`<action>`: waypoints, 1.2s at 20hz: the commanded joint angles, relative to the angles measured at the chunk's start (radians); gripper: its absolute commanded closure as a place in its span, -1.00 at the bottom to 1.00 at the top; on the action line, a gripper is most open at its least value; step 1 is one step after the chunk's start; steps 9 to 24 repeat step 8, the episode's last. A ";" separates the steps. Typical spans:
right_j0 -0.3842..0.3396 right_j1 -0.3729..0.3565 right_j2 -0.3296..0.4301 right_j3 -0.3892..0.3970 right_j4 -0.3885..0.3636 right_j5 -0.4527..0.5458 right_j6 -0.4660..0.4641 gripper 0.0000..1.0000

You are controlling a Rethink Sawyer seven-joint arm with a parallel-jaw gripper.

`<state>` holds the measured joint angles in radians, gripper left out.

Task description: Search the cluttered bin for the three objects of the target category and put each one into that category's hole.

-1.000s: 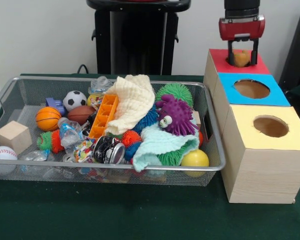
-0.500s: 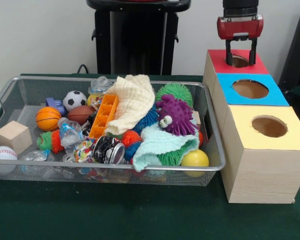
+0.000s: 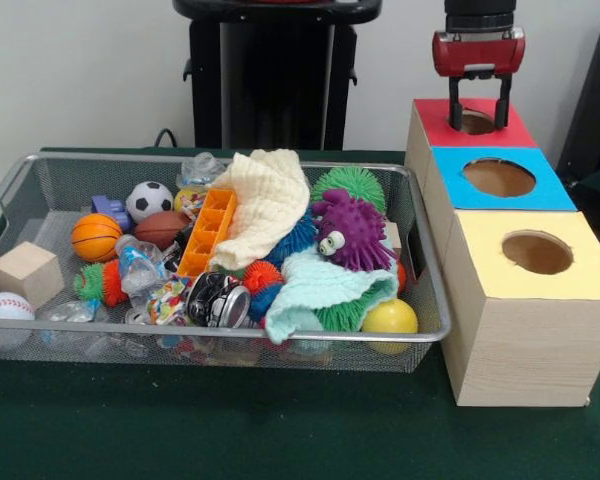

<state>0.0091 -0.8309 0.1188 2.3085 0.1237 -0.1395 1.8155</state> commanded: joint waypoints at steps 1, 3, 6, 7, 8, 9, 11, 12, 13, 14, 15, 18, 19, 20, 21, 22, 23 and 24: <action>-0.059 0.047 -0.103 -0.081 -0.033 0.081 0.070 -1.00; -0.006 0.060 -0.191 -0.086 0.011 0.038 0.096 -1.00; -0.026 0.058 -0.190 -0.078 0.002 -0.018 0.118 -1.00; -0.031 0.055 -0.188 -0.083 -0.010 -0.009 0.107 -1.00; -0.041 0.049 -0.182 -0.083 -0.020 -0.010 0.104 -1.00; -0.041 0.049 -0.182 -0.083 -0.020 -0.010 0.104 -1.00; -0.041 0.049 -0.182 -0.083 -0.020 -0.010 0.104 -1.00; -0.041 0.049 -0.182 -0.083 -0.020 -0.010 0.104 -1.00; -0.041 0.049 -0.182 -0.083 -0.020 -0.010 0.104 -1.00; -0.041 0.049 -0.182 -0.083 -0.020 -0.010 0.104 -1.00; -0.041 0.049 -0.182 -0.083 -0.020 -0.010 0.104 -1.00; -0.041 0.049 -0.182 -0.083 -0.020 -0.010 0.104 -1.00; -0.041 0.049 -0.182 -0.083 -0.020 -0.010 0.104 -1.00; -0.041 0.049 -0.182 -0.083 -0.020 -0.010 0.104 -1.00; -0.041 0.049 -0.182 -0.083 -0.020 -0.010 0.104 -1.00; -0.041 0.049 -0.182 -0.083 -0.020 -0.010 0.104 -1.00; -0.041 0.049 -0.182 -0.083 -0.020 -0.010 0.104 -1.00; -0.041 0.049 -0.182 -0.083 -0.020 -0.010 0.104 -1.00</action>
